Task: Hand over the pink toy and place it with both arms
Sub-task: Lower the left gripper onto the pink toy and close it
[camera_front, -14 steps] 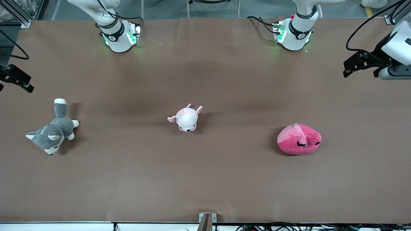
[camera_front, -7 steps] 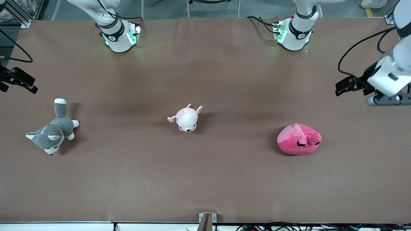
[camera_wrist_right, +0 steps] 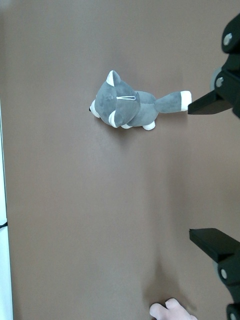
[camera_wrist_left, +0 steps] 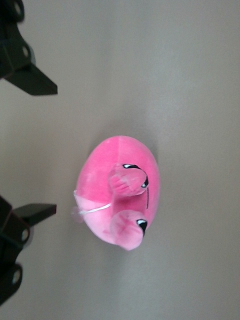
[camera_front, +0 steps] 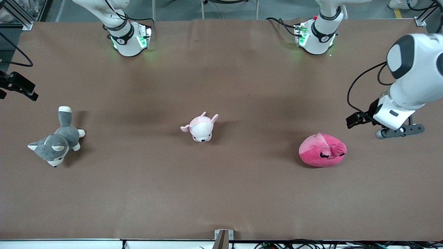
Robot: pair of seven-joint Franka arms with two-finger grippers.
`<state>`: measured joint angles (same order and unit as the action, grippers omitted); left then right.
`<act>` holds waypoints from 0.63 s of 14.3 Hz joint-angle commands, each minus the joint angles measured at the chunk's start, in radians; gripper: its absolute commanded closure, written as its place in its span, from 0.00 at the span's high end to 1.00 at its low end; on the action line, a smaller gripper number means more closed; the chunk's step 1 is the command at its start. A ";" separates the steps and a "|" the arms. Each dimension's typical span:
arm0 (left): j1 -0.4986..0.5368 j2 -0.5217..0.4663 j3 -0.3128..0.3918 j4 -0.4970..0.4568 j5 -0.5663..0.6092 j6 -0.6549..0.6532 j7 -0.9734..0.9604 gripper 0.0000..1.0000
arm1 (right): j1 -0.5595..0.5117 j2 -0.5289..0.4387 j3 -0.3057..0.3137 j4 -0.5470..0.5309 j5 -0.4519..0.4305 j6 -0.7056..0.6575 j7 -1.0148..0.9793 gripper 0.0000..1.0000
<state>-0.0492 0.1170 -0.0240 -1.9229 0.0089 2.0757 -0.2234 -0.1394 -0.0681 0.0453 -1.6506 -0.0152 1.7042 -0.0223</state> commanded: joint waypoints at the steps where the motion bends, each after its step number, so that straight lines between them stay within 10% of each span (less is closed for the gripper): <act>1: 0.000 0.048 -0.005 0.002 -0.004 0.053 -0.050 0.83 | -0.011 0.030 0.016 0.009 -0.005 0.003 0.002 1.00; 9: -0.003 0.167 -0.005 0.058 -0.037 0.141 -0.051 0.64 | -0.002 0.044 0.021 0.003 -0.003 -0.037 0.004 1.00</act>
<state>-0.0506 0.2622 -0.0271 -1.8987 -0.0143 2.2179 -0.2628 -0.1391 -0.0207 0.0569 -1.6506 -0.0152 1.6909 -0.0225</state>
